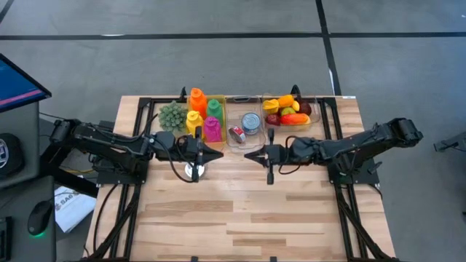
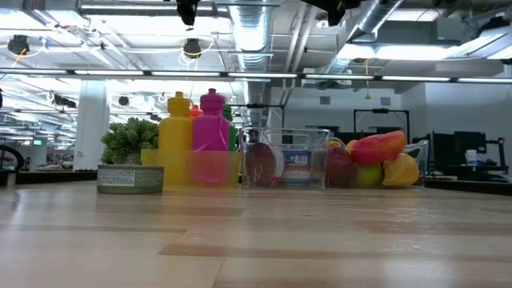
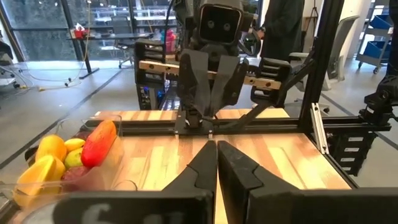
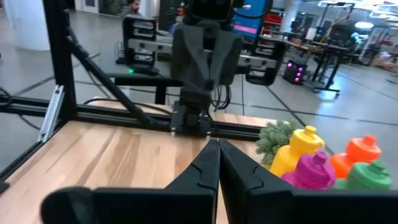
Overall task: Pick & Place Food Item
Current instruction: Put the green tuna can into the left transparent bin
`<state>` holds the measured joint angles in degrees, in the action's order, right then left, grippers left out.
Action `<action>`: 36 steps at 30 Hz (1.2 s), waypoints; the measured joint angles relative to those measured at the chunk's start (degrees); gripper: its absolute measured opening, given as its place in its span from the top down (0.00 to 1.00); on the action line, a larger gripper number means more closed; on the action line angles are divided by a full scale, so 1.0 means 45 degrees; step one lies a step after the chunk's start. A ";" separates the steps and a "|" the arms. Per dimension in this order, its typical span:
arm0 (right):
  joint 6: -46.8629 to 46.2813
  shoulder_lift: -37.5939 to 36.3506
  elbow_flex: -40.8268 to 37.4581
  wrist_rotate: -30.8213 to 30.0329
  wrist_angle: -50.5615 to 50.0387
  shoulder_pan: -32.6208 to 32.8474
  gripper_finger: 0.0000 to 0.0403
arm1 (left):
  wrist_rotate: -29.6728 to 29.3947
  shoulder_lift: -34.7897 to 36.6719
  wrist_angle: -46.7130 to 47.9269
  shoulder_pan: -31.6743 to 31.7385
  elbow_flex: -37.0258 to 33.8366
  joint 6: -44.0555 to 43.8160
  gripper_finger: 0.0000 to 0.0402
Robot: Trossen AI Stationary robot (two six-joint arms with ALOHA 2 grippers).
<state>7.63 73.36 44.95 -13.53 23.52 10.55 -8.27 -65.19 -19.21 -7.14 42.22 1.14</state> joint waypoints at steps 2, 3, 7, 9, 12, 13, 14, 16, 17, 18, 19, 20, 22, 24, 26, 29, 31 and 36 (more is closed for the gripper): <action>-0.0032 0.0000 0.0000 0.0041 -0.0271 0.0005 0.99 | -0.0002 0.0000 0.0231 -0.0127 0.0000 -0.0386 1.00; -0.0032 0.0000 -0.0001 0.0041 -0.0404 0.0005 0.99 | -0.0005 0.0000 0.0431 -0.0215 0.0000 -0.0728 1.00; -0.0024 0.0003 -0.0005 0.0041 -0.0472 0.0000 0.99 | 0.0038 0.0000 0.1798 -0.0694 0.0000 -0.2386 1.00; 0.0090 0.0000 -0.0005 0.0041 -0.0416 0.0000 0.99 | 0.0048 0.0000 0.2788 -0.0868 0.0000 -0.3174 1.00; 0.0163 0.0000 -0.0005 0.0041 -0.0434 0.0000 0.99 | 0.0033 0.0000 0.4832 -0.1067 0.0000 -0.4920 1.00; 0.0165 0.0000 -0.0005 0.0041 -0.0434 0.0000 0.99 | -0.0027 0.0000 0.5518 -0.1106 0.0000 -0.5600 0.99; 0.0168 0.0004 -0.0005 0.0041 -0.0435 0.0000 0.99 | -0.0299 -0.0009 0.6160 -0.1128 0.0000 -0.6258 0.99; 0.0173 0.0002 -0.0005 0.0041 -0.0451 0.0000 0.99 | -0.1611 -0.0154 0.7500 -0.1306 0.0000 -0.7641 1.00; 0.0177 0.0000 -0.0005 0.0041 -0.0451 0.0000 0.99 | -0.2382 -0.0219 0.8253 -0.1389 0.0000 -0.8213 1.00; 0.0200 0.0000 -0.0005 0.0041 -0.0454 0.0000 0.99 | -0.3192 -0.0291 0.8979 -0.1440 -0.0005 -0.8831 1.00; 0.0206 0.0000 -0.0005 0.0037 -0.0454 0.0000 0.99 | -0.3875 -0.0381 0.9532 -0.1443 -0.0002 -0.9611 1.00; 0.0206 0.0000 -0.0005 0.0041 -0.0458 0.0000 0.99 | -0.4481 -0.0493 1.0196 -0.1443 0.0000 -1.0559 1.00; 0.0206 0.0000 -0.0005 0.0040 -0.0466 0.0000 0.99 | -0.5412 -0.0735 1.1261 -0.1404 -0.0131 -1.2670 1.00; 0.0206 0.0000 -0.0005 0.0039 -0.0573 0.0000 0.99 | -0.5855 -0.0969 1.1186 -0.1394 -0.0669 -1.4242 1.00; 0.0206 0.0000 -0.0005 0.0038 -0.0731 0.0000 0.99 | -0.5825 -0.1141 1.0884 -0.1409 -0.1383 -1.5182 1.00; 0.0206 0.0005 -0.0010 0.0039 -0.0898 0.0000 0.99 | -0.5763 -0.1219 0.9780 -0.1577 -0.2413 -1.6407 1.00; 0.0197 0.0004 -0.0010 0.0041 -0.0881 0.0000 0.99 | -0.5764 -0.1221 0.9286 -0.1727 -0.2818 -1.6941 1.00; 0.0202 0.0005 -0.0010 0.0041 -0.1068 0.0000 0.99 | -0.5711 -0.0897 0.9373 -0.1929 -0.2971 -1.7376 1.00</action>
<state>8.54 73.38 44.91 -13.34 18.71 10.55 -33.97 -69.22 22.97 -15.82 28.85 -77.05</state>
